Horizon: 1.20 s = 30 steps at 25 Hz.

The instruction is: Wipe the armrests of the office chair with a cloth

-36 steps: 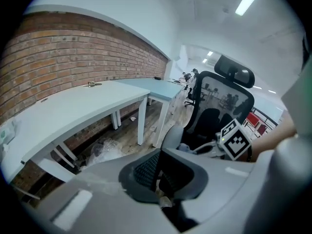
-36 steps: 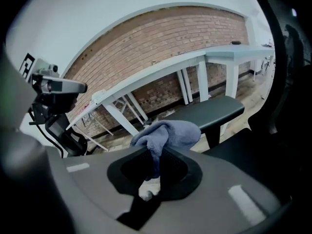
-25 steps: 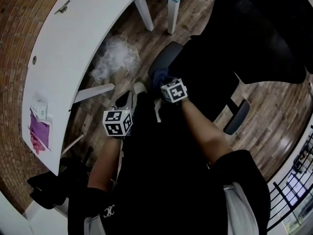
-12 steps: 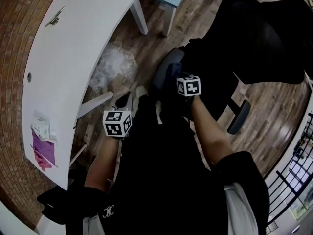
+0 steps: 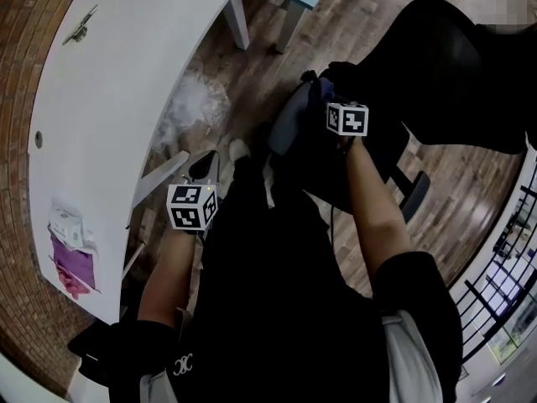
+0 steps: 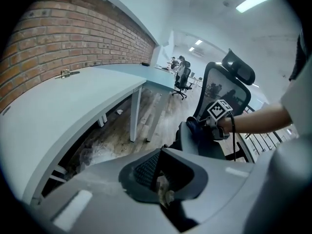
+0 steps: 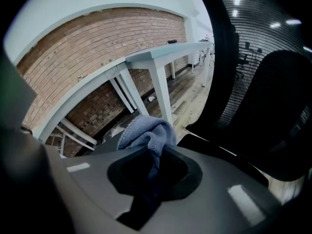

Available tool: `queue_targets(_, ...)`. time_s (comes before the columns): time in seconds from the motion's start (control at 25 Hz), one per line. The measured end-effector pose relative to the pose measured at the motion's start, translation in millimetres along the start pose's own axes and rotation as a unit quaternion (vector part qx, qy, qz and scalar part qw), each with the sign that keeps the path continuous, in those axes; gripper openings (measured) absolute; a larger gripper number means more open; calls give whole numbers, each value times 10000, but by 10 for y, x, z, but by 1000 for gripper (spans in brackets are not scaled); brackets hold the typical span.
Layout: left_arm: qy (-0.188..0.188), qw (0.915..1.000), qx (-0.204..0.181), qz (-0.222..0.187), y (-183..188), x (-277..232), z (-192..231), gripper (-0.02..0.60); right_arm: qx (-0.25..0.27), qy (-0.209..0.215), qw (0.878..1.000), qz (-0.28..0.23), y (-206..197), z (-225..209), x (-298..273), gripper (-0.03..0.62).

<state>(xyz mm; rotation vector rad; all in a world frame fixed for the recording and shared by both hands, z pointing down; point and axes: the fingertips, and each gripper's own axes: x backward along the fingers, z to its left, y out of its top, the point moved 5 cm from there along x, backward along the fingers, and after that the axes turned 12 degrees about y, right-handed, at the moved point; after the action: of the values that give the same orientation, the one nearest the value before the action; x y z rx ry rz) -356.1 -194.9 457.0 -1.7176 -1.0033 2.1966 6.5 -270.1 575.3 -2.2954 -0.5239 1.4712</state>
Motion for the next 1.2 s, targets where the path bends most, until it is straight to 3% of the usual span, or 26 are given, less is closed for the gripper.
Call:
queue_targets(0.36, -129, 9997, 218, 62, -105, -40, 107, 6, 135, -389, 9991, 60, 182, -72, -19, 44)
queue_targets(0.76, -63, 9991, 411, 28, -180, -30, 326, 6, 1141, -474, 9888, 837, 638, 306, -440, 44)
queue_targets(1.04, -21, 9982, 588, -109, -187, 4, 277, 6, 1723, -59, 9767, 1279, 459, 716, -509, 44)
queue_targets(1.2, 4, 9976, 659, -194, -211, 54, 209, 6, 1872, 523, 9684, 1561, 219, 1115, -551, 44)
